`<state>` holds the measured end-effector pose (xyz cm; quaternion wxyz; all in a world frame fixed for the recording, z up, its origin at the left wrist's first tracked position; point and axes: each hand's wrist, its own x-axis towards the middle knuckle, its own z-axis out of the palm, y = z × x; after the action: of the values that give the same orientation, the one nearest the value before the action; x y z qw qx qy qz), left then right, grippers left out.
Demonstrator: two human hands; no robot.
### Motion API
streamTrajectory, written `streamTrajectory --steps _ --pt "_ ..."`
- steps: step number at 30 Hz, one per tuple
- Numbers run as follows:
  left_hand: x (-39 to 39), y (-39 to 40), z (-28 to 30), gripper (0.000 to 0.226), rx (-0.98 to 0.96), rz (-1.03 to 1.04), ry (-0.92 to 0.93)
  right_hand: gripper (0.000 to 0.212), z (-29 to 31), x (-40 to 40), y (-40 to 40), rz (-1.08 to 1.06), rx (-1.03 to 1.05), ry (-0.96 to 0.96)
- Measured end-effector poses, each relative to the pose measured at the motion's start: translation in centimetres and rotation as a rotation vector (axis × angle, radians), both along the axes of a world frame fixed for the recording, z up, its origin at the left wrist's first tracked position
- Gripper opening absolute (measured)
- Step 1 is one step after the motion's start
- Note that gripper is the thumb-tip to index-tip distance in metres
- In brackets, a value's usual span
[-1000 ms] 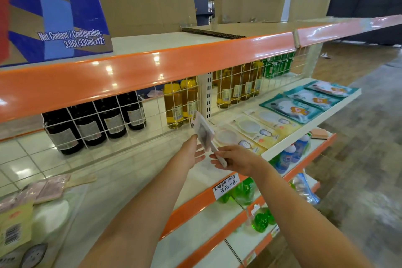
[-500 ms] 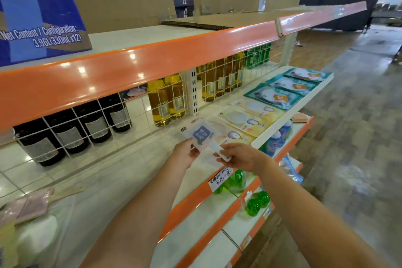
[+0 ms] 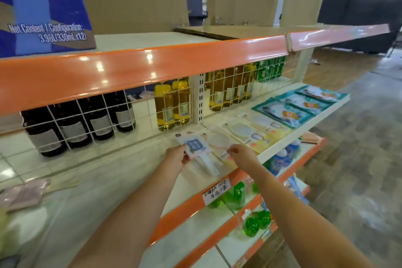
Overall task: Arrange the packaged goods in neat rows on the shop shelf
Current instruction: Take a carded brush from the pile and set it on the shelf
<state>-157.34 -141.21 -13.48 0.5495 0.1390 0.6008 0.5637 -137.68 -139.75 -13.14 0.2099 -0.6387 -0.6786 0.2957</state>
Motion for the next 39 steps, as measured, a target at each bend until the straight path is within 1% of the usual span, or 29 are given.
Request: streamTrajectory --steps 5,8,11,14,19,24,26,29,32,34,39 --pt "0.4 -0.2 0.6 0.032 -0.011 0.105 0.016 0.03 0.0 0.2 2.3 0.134 0.04 -0.075" --pt "0.4 -0.4 0.1 0.033 -0.047 0.191 0.036 0.03 -0.1 0.2 3.6 0.198 0.043 -0.057" --pt "0.2 -0.6 -1.0 0.031 -0.087 0.239 0.098 0.029 -0.4 0.0 4.6 0.278 0.059 -0.032" --pt "0.6 -0.9 -1.5 0.027 -0.089 0.256 0.15 0.03 -0.5 -0.2 5.1 0.364 0.118 -0.096" --pt "2.3 -1.0 -1.5 0.028 -0.089 0.242 0.307 0.03 -0.9 0.0 5.7 0.426 0.171 -0.108" --pt "3.6 -1.0 -1.7 0.026 -0.138 0.215 0.537 0.03 -1.3 0.8 6.2 0.49 0.239 -0.159" --pt "3.9 -1.0 -1.6 0.028 -0.179 0.206 0.657 0.031 -1.4 1.0 6.4 0.507 0.241 -0.175" --pt "4.0 -1.1 -1.8 0.032 -0.271 0.125 0.927 0.032 -1.6 1.2 6.4 0.535 0.264 -0.232" --pt "4.0 -1.3 -2.1 0.032 -0.324 0.051 1.081 0.033 -1.7 1.3 6.4 0.56 0.292 -0.315" --pt "3.9 -1.3 -2.4 0.03 -0.354 0.017 1.153 0.035 -1.8 1.4 6.4 0.565 0.279 -0.343" --pt "4.1 -0.6 -2.6 0.027 -0.369 -0.023 1.219 0.037 -2.0 1.8 6.4 0.565 0.249 -0.342"
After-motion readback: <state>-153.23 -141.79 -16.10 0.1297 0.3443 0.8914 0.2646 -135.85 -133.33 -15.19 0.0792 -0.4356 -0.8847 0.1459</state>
